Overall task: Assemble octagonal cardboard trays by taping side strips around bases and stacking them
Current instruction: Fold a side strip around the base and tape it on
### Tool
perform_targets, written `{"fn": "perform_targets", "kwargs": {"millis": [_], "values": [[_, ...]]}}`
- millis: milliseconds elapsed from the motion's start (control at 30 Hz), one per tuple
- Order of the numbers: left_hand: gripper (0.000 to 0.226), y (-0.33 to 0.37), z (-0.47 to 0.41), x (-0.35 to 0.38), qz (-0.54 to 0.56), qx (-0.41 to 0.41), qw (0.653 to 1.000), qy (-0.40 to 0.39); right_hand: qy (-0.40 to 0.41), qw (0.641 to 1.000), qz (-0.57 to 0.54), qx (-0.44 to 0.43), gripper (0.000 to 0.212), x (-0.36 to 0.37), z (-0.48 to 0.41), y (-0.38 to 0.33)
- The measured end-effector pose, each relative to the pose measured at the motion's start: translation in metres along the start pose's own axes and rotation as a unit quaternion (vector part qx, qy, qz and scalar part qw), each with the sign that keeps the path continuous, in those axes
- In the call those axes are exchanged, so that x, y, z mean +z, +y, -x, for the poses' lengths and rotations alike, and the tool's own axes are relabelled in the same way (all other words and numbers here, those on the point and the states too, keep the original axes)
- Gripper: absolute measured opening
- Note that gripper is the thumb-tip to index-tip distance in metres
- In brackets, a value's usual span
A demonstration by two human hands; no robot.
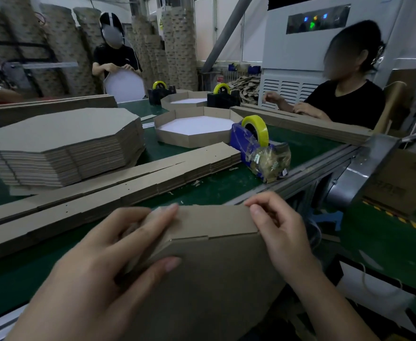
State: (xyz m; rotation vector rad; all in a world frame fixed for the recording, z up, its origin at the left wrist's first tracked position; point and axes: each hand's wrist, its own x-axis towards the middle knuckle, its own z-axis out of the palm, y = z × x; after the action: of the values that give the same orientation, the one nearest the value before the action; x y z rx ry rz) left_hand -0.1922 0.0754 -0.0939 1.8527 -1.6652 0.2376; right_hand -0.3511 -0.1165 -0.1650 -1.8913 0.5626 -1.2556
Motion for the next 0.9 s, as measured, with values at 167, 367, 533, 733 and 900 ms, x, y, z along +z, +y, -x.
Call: {"fn": "perform_targets", "kwargs": {"millis": [167, 367, 533, 733, 900], "values": [[0.037, 0.013, -0.029, 0.006, -0.105, 0.041, 0.991, -0.073, -0.028, 0.999, 0.013, -0.02, 0.03, 0.013, -0.006, -0.009], [0.037, 0.016, -0.034, 0.014, -0.121, 0.029, 0.989, -0.083, -0.097, 0.995, 0.021, 0.006, 0.029, 0.004, -0.014, -0.009], [0.037, 0.016, -0.035, 0.018, -0.103, 0.024, 0.992, -0.066, -0.106, 0.994, 0.024, 0.004, 0.029, -0.003, -0.019, -0.007], [0.037, 0.011, -0.036, 0.02, -0.12, 0.048, 0.989, -0.069, -0.104, 0.994, 0.022, 0.0, 0.027, -0.002, -0.016, -0.004], [0.036, 0.008, -0.035, 0.021, -0.12, 0.065, 0.988, -0.07, -0.068, 0.997, 0.041, -0.016, 0.026, -0.002, -0.013, -0.003]]}}
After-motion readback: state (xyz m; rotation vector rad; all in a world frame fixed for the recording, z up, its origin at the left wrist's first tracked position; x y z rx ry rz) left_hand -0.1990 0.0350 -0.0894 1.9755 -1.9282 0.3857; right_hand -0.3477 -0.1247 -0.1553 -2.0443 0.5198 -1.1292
